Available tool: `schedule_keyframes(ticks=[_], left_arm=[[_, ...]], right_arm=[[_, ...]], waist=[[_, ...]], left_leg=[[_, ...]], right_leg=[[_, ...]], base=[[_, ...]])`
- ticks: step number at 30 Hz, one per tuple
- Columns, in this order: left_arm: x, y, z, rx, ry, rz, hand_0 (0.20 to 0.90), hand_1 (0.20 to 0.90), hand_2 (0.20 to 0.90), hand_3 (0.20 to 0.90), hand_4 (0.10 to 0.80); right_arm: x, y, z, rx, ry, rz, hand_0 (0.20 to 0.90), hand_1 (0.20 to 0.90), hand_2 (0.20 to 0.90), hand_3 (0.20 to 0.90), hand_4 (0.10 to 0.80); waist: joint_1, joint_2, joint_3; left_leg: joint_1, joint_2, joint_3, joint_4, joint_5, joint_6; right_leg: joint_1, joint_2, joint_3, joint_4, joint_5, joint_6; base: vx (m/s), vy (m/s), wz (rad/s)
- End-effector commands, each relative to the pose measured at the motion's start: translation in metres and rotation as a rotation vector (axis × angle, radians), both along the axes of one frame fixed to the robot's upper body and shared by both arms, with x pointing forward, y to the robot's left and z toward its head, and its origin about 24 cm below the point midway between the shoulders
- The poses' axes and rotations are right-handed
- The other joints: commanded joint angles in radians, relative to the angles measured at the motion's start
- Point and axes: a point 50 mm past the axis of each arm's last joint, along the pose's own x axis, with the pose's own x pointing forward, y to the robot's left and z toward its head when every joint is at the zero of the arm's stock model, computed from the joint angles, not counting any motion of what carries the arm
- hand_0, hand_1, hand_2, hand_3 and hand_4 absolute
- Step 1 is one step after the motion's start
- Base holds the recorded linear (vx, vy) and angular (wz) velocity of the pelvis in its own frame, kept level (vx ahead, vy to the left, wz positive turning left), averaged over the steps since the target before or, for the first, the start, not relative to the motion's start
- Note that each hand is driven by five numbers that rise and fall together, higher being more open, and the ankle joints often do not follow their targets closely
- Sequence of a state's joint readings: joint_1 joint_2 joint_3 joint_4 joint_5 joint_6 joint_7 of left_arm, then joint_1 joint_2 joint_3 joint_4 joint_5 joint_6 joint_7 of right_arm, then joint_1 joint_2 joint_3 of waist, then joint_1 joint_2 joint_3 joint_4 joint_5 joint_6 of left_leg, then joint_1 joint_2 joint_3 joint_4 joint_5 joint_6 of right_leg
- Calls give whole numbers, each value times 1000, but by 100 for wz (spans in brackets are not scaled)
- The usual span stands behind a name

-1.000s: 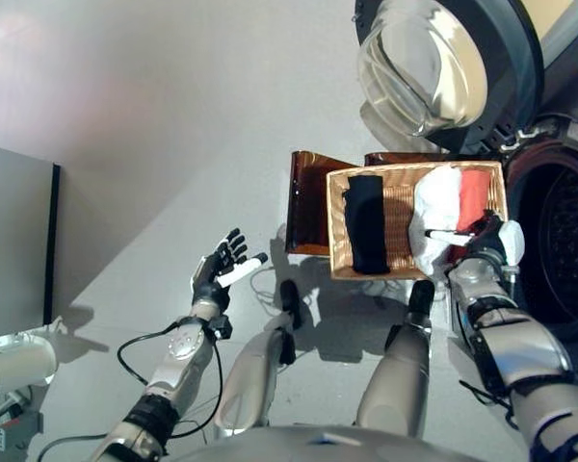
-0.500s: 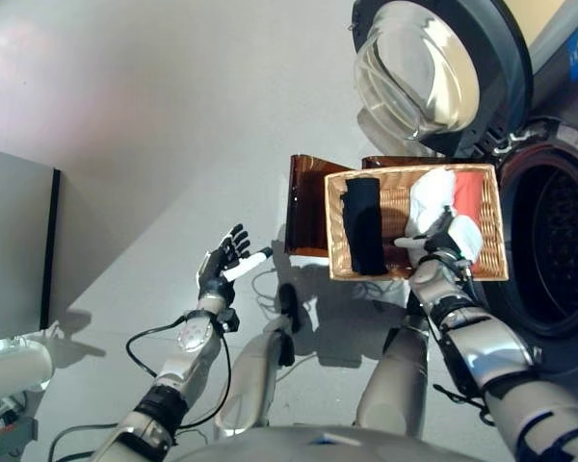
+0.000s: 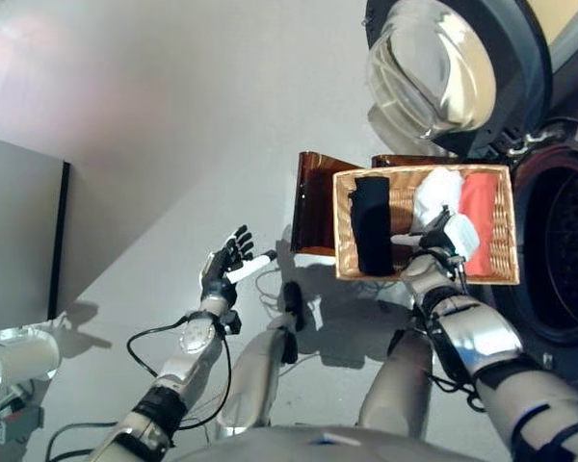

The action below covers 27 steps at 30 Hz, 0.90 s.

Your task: Pick up the clothes and place them into the washing machine

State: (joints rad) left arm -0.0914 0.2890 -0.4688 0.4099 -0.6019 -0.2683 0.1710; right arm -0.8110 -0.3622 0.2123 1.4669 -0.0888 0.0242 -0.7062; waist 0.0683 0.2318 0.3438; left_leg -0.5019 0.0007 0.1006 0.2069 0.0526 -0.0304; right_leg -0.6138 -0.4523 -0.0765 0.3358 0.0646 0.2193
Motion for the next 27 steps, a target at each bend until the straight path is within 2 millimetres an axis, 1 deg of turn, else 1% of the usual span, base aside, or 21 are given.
schedule_keyframes(ticks=[1,2,3,4,6,9,11,12,13,14,18,27], left_arm=[[6,8,31,-6,-170,-19,900,900,900,900,800],[6,9,33,-5,-179,-20,900,900,900,900,800],[6,9,33,-5,-179,-20,900,900,900,900,800],[6,11,38,-8,-201,-18,900,900,900,900,800],[6,13,41,-13,-215,-11,900,900,900,900,800],[7,14,46,-27,-237,-4,900,900,900,900,800],[6,15,47,-30,-239,2,900,900,900,900,800],[6,15,47,-32,-238,5,900,900,900,900,800],[6,15,46,-33,-234,7,900,900,900,900,800],[6,15,46,-33,-235,7,900,900,900,900,800],[6,16,46,-32,-237,5,900,900,900,900,800],[6,22,46,-18,-238,30,900,900,900,900,800]], right_arm=[[6,-23,24,-51,-38,-43,900,900,900,900,800],[4,-31,28,-61,-45,-65,900,900,900,900,800],[4,-31,28,-61,-45,-65,900,900,900,900,800],[3,-44,38,-68,-75,-104,900,900,900,900,800],[1,-52,43,-82,-83,-120,900,900,900,900,800],[1,-59,49,-93,-95,-127,900,900,900,900,800],[2,-59,51,-96,-97,-115,900,900,900,900,800],[3,-58,52,-99,-97,-107,749,749,749,749,692],[4,-57,51,-101,-93,-101,422,422,422,422,459],[4,-57,51,-101,-93,-101,200,200,200,200,300],[5,-55,51,-100,-86,-89,200,200,200,200,300],[6,-54,53,-68,-124,-113,200,200,200,200,300]], waist=[[31,54,-10],[30,58,-11],[30,58,-11],[24,66,-6],[24,68,-5],[21,74,2],[19,73,3],[16,71,5],[15,69,9],[15,69,9],[12,70,11],[8,63,-2]], left_leg=[[-62,85,-58,166,-111,-125],[-70,83,-55,172,-114,-124],[-70,83,-55,172,-114,-124],[-94,81,-52,197,-122,-123],[-117,82,-48,225,-132,-122],[-159,87,-47,276,-148,-121],[-173,91,-41,292,-156,-119],[-176,93,-40,298,-159,-119],[-183,94,-38,308,-164,-116],[-183,94,-38,309,-164,-116],[-193,89,-38,321,-172,-113],[-201,87,-33,331,-178,-111]], right_leg=[[-45,-49,78,-20,89,24],[-58,-50,85,-9,85,25],[-58,-50,85,-9,85,25],[-94,-52,104,24,73,23],[-119,-49,117,51,60,20],[-170,-47,139,103,41,16],[-193,-42,148,124,31,14],[-201,-39,151,130,30,12],[-215,-37,157,147,25,11],[-216,-37,158,148,25,11],[-227,-39,162,158,23,12],[-232,-38,167,162,22,9]], base=[[3,36,13],[2,30,8],[-14,48,2],[-24,46,-2],[-15,18,-1],[-23,3,7],[-1,4,3],[20,5,-5],[13,2,-6],[7,10,-7],[5,5,-5],[-1,2,-1]])
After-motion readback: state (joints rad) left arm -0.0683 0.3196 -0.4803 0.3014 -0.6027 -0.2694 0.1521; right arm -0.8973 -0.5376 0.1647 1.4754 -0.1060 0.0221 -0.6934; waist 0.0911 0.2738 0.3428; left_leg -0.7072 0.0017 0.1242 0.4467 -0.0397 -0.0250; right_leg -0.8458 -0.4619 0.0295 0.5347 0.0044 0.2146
